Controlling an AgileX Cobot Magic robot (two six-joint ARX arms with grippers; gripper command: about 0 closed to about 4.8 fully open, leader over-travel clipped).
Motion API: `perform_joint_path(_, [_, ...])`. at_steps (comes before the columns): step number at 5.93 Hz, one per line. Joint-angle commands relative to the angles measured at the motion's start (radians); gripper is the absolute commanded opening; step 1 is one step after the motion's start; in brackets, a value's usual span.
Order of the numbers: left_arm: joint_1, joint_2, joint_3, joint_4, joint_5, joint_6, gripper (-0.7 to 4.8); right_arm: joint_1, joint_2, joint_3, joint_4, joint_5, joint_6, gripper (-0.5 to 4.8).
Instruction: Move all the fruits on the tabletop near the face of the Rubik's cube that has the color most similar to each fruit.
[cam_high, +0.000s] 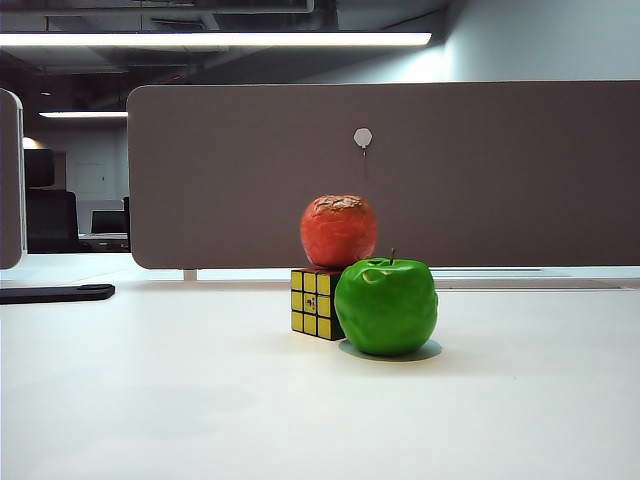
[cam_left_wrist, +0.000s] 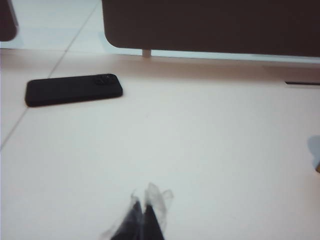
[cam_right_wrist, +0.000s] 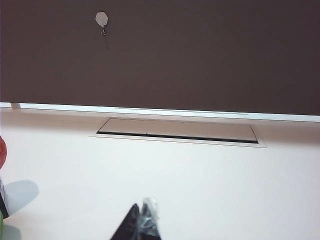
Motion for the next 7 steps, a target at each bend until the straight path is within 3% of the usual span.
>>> perform_joint_path(1, [0.134,0.0,-0.046,0.045,0.133,0.003,-0.05,0.0,-0.001,-0.004,0.009,-0.002,0.003,-0.01])
perform_joint_path(2, [0.134,0.0,-0.044,-0.013,0.137,0.003,-0.05,0.0,-0.001,-0.004,0.0,-0.002,0.003,-0.01])
perform_joint_path(6, [0.136,0.0,-0.044,0.068,0.152,0.016,-0.05,0.0,-0.001,-0.004,-0.003,-0.002,0.003,-0.01])
perform_joint_path(7, [0.136,0.0,-0.044,0.062,0.222,0.065,-0.05,0.0,-0.001,-0.004,-0.004,-0.002,0.003,-0.01])
